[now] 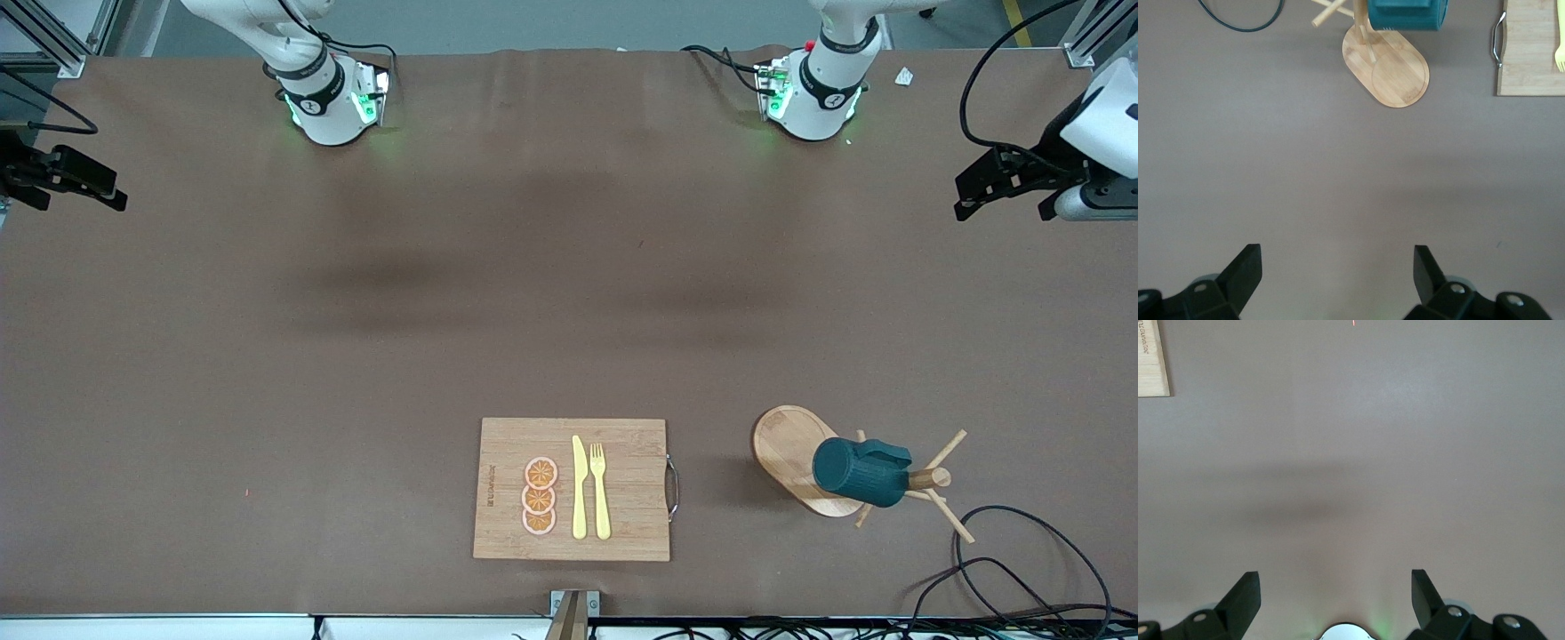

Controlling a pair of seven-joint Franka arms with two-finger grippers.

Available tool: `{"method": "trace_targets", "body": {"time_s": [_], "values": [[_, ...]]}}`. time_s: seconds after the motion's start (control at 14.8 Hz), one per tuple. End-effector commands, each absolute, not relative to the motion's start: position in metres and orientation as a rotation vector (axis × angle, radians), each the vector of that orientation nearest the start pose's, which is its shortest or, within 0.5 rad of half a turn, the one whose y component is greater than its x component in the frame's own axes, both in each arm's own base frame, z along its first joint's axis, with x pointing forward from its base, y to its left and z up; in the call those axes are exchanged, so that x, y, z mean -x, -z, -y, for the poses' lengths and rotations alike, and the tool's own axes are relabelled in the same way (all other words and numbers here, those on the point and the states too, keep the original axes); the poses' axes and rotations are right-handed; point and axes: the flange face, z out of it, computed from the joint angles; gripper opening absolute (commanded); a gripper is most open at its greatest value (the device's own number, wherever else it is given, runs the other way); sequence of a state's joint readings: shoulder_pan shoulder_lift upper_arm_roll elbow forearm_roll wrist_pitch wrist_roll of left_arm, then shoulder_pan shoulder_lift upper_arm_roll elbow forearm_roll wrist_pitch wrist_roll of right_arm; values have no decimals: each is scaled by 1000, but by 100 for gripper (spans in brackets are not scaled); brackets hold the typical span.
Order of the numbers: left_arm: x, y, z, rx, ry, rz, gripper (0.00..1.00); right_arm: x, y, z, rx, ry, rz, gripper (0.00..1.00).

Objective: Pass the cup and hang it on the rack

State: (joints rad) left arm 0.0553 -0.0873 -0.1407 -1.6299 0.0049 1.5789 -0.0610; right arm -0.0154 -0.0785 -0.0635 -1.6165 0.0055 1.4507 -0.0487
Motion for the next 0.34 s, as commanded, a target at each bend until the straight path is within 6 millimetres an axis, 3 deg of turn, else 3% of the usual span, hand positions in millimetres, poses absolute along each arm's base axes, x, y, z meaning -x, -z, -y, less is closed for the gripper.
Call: {"method": "trace_targets", "body": {"time_s": [0.0, 0.27], "values": [[-527, -653, 48, 3141, 69, -53, 100, -506, -637, 42, 3119, -133, -36, 100], [-526, -652, 53, 3170, 61, -52, 100, -506, -637, 43, 3119, -130, -39, 100]]}}
